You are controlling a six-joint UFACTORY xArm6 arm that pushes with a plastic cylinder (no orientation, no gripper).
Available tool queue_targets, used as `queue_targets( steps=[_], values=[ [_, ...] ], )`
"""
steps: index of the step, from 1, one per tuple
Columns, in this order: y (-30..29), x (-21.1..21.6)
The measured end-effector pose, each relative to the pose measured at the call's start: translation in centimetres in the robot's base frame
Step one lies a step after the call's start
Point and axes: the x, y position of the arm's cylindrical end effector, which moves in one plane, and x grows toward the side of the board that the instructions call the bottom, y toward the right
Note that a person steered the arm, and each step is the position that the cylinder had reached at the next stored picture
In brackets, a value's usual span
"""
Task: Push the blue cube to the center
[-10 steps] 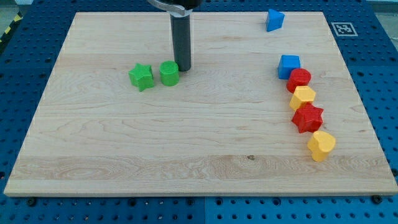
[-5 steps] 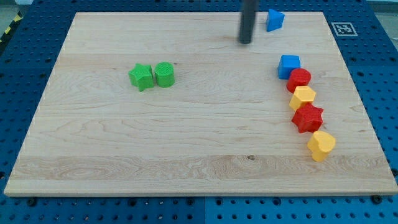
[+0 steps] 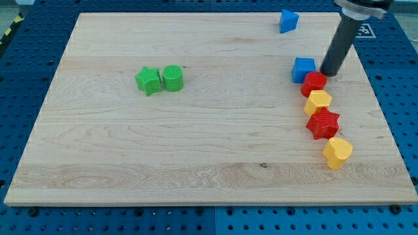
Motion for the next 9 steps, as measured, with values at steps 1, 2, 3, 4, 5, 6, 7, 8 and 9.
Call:
queue_targets(
  steps=[1, 2, 3, 4, 5, 6, 7, 8, 9],
  values=[
    [-3.0, 0.0],
    [-5.0, 0.0],
    [-7.0, 0.0],
    [-9.5, 0.0],
    [-11.6, -0.6],
    [-14.1, -1.2],
    [-15.8, -1.2],
    [-16.6, -0.9],
    [-16.6, -0.2]
  ],
)
